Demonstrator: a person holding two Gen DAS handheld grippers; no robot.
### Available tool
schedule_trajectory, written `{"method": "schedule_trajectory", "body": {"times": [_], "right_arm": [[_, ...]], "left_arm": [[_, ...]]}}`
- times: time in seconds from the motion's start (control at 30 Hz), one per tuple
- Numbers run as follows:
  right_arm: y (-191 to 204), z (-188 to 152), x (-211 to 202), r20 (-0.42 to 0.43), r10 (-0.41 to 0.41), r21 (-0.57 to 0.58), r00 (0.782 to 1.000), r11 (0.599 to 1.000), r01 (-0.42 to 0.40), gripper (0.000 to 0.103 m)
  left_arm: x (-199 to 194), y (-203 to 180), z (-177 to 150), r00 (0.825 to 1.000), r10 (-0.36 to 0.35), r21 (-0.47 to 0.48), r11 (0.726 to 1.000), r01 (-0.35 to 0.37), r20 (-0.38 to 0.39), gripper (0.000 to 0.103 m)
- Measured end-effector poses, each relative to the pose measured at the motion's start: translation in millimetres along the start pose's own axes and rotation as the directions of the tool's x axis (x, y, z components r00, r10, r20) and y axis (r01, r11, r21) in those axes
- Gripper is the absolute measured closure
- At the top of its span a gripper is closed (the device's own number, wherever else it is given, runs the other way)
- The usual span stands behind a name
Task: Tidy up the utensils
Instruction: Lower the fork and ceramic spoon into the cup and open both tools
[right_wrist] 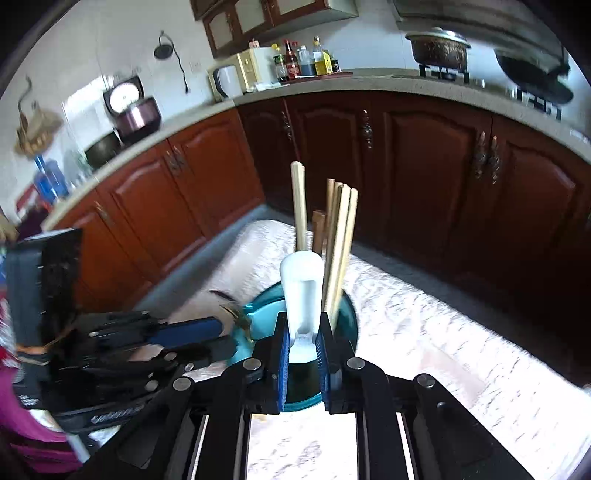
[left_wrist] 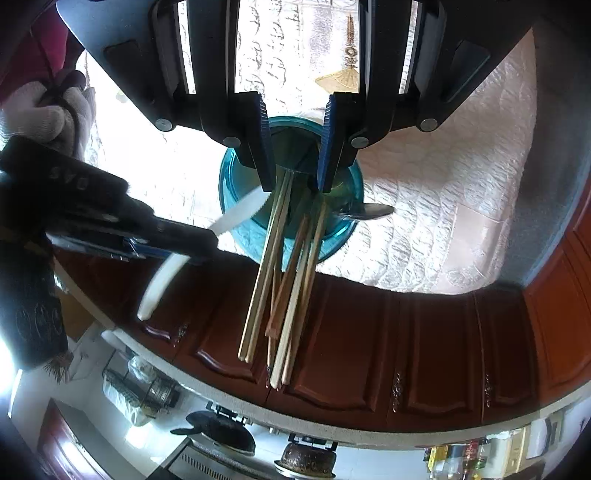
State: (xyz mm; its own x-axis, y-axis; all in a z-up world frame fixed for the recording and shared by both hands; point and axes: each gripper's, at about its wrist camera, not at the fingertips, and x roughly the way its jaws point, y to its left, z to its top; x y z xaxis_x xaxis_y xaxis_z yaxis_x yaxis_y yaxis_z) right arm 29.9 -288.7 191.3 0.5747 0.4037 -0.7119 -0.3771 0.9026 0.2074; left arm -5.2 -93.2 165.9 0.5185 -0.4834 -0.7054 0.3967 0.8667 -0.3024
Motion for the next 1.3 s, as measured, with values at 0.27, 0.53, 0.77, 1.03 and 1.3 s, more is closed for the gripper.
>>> {"method": "schedule_trajectory", "body": {"times": [0.27, 0.53, 0.77, 1.03, 1.3], "right_arm": [[8, -9, -8, 0.014, 0.07, 0.077, 0.997, 0.994, -0.071, 0.09], [17, -23, 16, -0.026, 0.039, 0.185, 0.999, 0.982, -0.033, 0.09], [18, -35, 25, -0.058, 0.062, 0.27, 0.996, 0.962, -0.044, 0.09], [10, -34, 33, -0.117, 0.059, 0.314, 0.991, 0.949, -0.019, 0.09], [3, -28, 46, -0.142, 0.005, 0.315, 0.99, 0.948, 0.04, 0.068]], "left_arm": [[-16, 13, 6, 0.999, 0.008, -0.03, 1.0, -0.007, 0.038, 0.081], [-39, 28, 1, 0.996, 0.044, -0.036, 0.999, -0.041, 0.076, 0.08], [-43, 36, -7, 0.997, 0.045, -0.067, 0.997, -0.04, 0.068, 0.08], [-48, 38, -11, 0.996, 0.039, -0.079, 0.996, -0.033, 0.077, 0.08], [-49, 32, -16, 0.997, 0.037, -0.059, 0.998, -0.033, 0.062, 0.077]]}}
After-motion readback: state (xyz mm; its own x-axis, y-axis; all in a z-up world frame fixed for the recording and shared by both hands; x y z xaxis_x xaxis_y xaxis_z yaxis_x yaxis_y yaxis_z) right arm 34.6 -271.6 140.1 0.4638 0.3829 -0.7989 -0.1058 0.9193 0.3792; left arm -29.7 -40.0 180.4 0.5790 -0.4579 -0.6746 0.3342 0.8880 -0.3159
